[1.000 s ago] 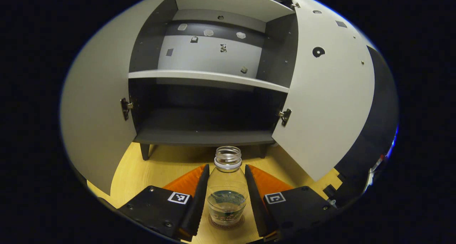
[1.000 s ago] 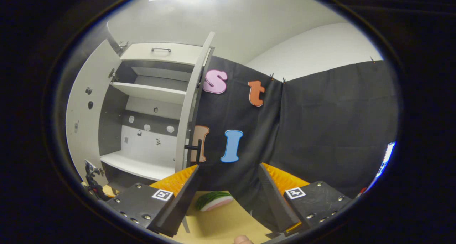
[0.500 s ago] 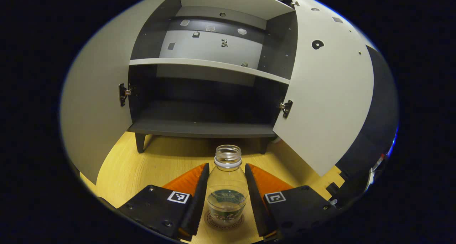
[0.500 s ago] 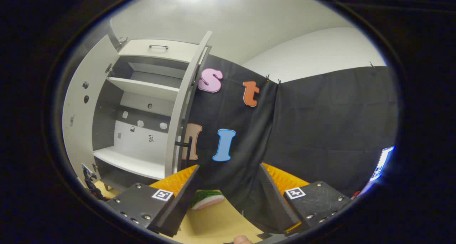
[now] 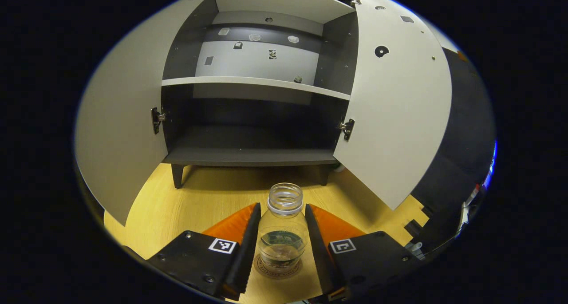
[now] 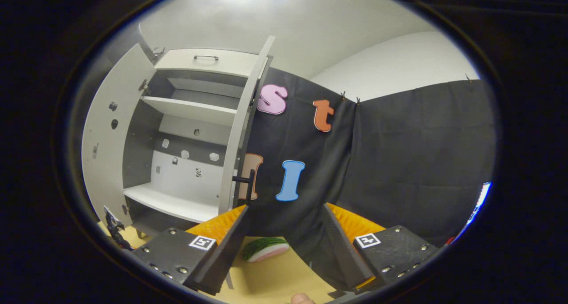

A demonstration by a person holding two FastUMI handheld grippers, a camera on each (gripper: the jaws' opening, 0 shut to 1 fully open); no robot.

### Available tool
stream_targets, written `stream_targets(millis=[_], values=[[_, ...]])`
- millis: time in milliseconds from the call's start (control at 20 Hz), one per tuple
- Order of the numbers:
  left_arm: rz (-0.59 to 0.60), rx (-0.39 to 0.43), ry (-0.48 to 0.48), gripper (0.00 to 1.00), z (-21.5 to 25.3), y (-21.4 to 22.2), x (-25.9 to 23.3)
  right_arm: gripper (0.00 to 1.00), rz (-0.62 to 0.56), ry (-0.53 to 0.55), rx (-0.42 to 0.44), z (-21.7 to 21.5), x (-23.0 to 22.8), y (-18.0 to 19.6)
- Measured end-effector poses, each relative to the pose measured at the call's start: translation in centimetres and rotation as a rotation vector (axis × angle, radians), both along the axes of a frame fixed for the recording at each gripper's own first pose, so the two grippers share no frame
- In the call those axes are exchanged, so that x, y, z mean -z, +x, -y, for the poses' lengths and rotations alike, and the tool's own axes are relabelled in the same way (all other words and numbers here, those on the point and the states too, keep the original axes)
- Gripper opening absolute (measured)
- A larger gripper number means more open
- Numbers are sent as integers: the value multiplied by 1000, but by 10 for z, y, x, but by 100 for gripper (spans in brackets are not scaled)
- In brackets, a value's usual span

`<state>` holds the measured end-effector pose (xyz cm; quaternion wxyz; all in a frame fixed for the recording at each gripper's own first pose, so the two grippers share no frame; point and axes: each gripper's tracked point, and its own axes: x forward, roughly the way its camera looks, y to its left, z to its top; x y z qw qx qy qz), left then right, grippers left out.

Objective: Grasp the bottle in the cabinet with the left hand and place it on the coaster, then close the right door with the right hand and the left door with the left hand.

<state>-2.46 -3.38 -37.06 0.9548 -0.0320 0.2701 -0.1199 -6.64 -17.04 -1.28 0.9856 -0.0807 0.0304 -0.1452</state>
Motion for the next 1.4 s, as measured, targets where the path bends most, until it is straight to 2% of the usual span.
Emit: stream_targets(millis=[50, 100, 400, 800, 1000, 1050, 1100, 1400], values=[[-2, -2, 0, 65, -1, -3, -1, 99, -1, 0, -1, 0, 1, 0], [-5, -3, 0, 62, -2, -6, -1, 99, -2, 0, -2, 0, 2, 0], [-16, -10, 14, 62, -3, -18, -3, 99, -12, 21, 0, 4, 9, -2], [-21, 1, 34, 73, 4, -17, -5, 97, -13, 24, 4, 6, 11, -3], [-9, 17, 42, 74, 10, -18, -15, 99, -12, 26, 11, 8, 11, -5], [0, 20, 43, 80, 12, -18, -20, 99, -11, 27, 13, 9, 11, -5], [14, 26, 35, 74, 14, -17, -28, 99, -11, 28, 14, 10, 12, -5], [165, 21, -7, 78, 27, 3, -113, 99, -1, 43, 12, 13, 11, 3]])
